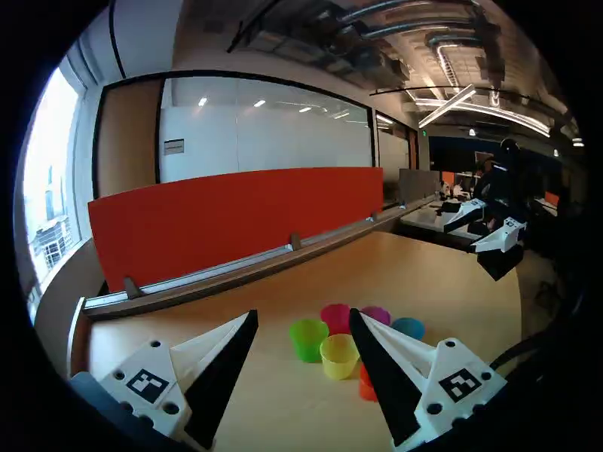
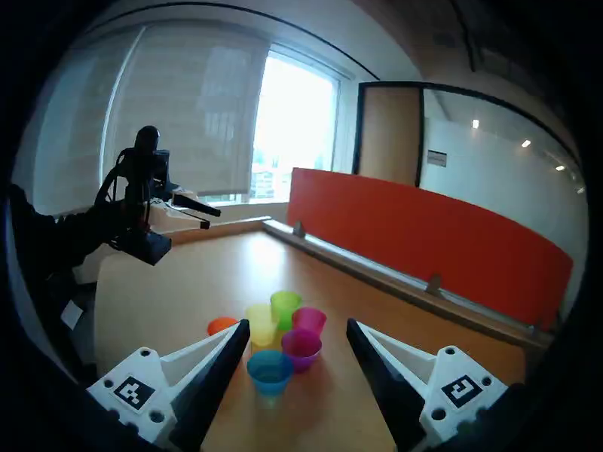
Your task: Pour water
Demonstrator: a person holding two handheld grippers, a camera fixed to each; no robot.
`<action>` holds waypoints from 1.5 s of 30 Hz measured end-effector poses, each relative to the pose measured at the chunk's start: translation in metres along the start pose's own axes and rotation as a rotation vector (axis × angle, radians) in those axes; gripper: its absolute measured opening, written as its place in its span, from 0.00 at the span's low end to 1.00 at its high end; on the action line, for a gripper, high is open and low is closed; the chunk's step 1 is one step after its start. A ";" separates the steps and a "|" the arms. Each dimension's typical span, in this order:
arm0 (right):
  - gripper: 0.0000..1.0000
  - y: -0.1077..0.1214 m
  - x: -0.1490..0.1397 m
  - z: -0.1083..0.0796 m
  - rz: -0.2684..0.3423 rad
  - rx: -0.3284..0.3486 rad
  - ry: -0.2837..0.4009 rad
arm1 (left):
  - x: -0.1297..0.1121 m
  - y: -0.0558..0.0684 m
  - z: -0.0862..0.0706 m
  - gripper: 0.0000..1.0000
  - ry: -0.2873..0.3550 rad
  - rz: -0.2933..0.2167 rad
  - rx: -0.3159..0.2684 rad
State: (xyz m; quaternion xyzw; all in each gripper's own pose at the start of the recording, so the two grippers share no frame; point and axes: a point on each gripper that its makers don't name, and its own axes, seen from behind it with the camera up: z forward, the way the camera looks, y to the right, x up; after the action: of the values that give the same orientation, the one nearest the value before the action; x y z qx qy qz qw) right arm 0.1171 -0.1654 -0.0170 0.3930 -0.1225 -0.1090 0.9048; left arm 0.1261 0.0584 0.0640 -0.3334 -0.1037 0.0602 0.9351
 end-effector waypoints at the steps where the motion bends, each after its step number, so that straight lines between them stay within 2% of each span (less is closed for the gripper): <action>1: 0.99 0.000 -0.002 0.001 -0.001 0.005 -0.006 | -0.001 0.000 0.001 0.89 -0.005 0.006 -0.002; 15: 0.99 -0.007 -0.028 0.012 -0.037 0.054 -0.089 | -0.023 -0.001 0.024 0.89 -0.078 0.063 -0.041; 36: 0.99 -0.014 -0.086 0.042 -0.017 0.111 -0.191 | -0.076 -0.019 0.070 0.89 -0.188 0.058 -0.061; 45: 1.00 -0.018 -0.113 0.057 -0.017 0.131 -0.235 | -0.104 -0.025 0.087 0.89 -0.244 0.074 -0.069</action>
State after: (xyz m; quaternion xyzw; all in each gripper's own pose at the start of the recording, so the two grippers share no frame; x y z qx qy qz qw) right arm -0.0088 -0.1836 -0.0080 0.4369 -0.2315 -0.1536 0.8556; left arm 0.0055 0.0735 0.1298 -0.3592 -0.2062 0.1311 0.9007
